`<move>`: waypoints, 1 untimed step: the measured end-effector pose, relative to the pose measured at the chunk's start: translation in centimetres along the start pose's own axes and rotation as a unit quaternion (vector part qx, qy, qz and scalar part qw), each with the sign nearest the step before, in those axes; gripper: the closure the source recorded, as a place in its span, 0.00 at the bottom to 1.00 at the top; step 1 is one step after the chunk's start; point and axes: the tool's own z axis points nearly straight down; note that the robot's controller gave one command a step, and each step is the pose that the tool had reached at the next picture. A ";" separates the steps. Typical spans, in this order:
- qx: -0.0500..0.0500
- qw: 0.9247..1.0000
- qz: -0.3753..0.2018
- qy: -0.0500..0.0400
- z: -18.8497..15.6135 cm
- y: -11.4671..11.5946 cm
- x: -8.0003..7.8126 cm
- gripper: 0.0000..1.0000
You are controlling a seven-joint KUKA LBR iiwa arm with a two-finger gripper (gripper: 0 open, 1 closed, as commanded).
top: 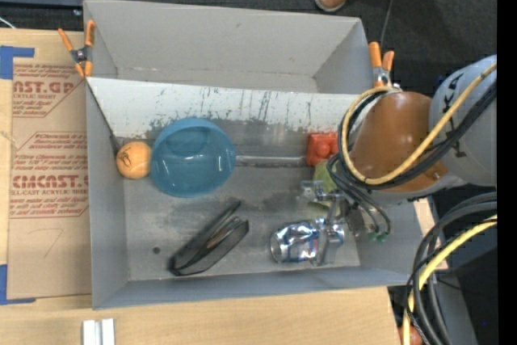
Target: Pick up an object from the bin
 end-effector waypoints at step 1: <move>-0.001 0.999 0.038 0.004 2.9 0.8 0.0 0.00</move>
Offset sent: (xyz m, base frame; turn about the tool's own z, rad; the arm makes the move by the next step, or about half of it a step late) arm 0.0001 0.0121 -0.0586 0.0010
